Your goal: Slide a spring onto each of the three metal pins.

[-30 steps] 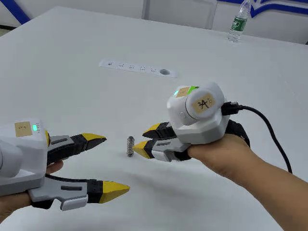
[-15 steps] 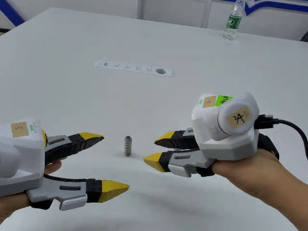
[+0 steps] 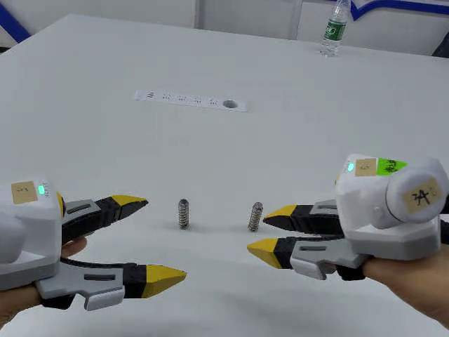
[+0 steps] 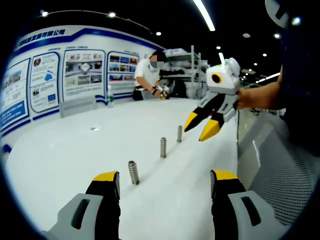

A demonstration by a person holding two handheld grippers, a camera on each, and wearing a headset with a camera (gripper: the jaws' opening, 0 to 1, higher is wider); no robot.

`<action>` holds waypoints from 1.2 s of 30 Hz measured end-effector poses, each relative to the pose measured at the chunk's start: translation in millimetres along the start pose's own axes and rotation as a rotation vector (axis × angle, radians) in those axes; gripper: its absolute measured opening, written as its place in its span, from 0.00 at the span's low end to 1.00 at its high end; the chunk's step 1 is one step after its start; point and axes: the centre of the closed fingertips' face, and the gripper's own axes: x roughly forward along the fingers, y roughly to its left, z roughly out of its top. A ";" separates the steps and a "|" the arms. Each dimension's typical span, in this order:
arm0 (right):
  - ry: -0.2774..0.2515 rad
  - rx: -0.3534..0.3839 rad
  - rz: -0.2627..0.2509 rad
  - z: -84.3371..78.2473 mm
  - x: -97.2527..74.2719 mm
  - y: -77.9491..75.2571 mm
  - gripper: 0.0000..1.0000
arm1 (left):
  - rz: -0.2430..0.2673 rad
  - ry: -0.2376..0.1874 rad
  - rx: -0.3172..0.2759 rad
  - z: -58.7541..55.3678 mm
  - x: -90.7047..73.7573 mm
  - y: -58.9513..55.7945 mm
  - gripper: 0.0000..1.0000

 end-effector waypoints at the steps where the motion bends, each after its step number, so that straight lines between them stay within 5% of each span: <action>1: -0.003 0.007 -0.007 -2.2 -3.5 -1.9 0.29 | 0.000 0.001 0.000 0.0 0.0 -0.2 0.75; 21: 0.005 0.099 -0.170 -53.5 -64.5 -47.7 0.35 | -0.008 0.019 -0.005 -5.0 1.3 -5.1 0.77; 36: -0.056 0.085 -0.180 -71.8 -79.9 -56.7 0.52 | -0.009 0.031 -0.011 -11.1 2.0 -5.6 0.78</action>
